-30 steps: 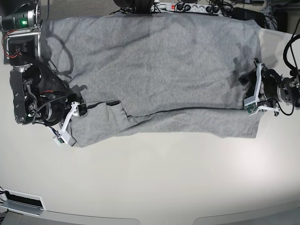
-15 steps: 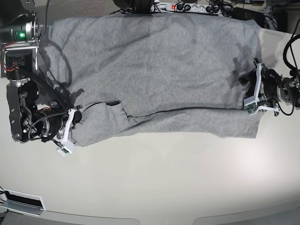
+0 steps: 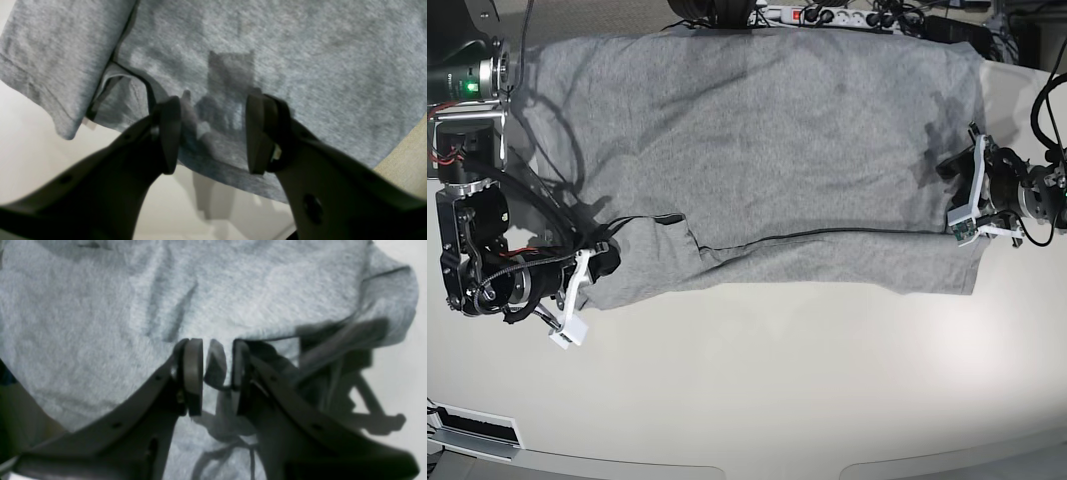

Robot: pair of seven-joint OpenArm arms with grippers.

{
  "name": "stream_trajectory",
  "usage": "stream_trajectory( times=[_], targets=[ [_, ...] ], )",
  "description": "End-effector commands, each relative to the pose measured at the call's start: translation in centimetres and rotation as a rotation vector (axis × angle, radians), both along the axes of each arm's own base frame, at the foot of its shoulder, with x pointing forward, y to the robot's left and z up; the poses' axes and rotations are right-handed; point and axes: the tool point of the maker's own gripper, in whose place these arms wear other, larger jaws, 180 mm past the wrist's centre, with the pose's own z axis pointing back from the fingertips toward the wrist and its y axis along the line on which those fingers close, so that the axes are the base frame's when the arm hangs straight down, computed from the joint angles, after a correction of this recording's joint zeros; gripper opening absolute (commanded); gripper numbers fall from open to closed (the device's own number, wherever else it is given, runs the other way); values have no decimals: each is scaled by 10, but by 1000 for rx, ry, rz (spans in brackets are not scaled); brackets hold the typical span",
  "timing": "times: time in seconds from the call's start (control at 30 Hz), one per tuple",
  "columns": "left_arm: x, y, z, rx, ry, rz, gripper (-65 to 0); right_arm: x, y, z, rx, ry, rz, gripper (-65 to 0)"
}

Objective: Layout the t-shirt on the table in an organized manner, then fold the t-shirt properly
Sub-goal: 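Grasp the shirt hem with the right gripper and drag it outward, then release the hem and raise the right gripper back over the shirt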

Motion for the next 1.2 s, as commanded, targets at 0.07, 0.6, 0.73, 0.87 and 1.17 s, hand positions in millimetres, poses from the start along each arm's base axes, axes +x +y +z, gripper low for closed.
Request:
stream_trajectory(
  times=[0.07, 0.6, 0.73, 0.87, 1.17],
  targets=[
    [10, 6, 11, 3, -34, 5, -331, 14, -10, 10, -27, -64, -13, -532],
    [10, 7, 11, 7, -33, 3, -332, 13, 0, 23, 31, -30, 20, -650],
    [10, 6, 11, 7, -34, 3, -332, 14, 7, 28, 80, -36, 16, -650],
    [10, 6, 11, 6, -34, 3, -332, 15, 12, 32, 117, -43, 13, -650],
    [10, 6, 11, 5, -33, 3, -332, 22, 14, 36, 136, -74, -1, -650]
  ],
)
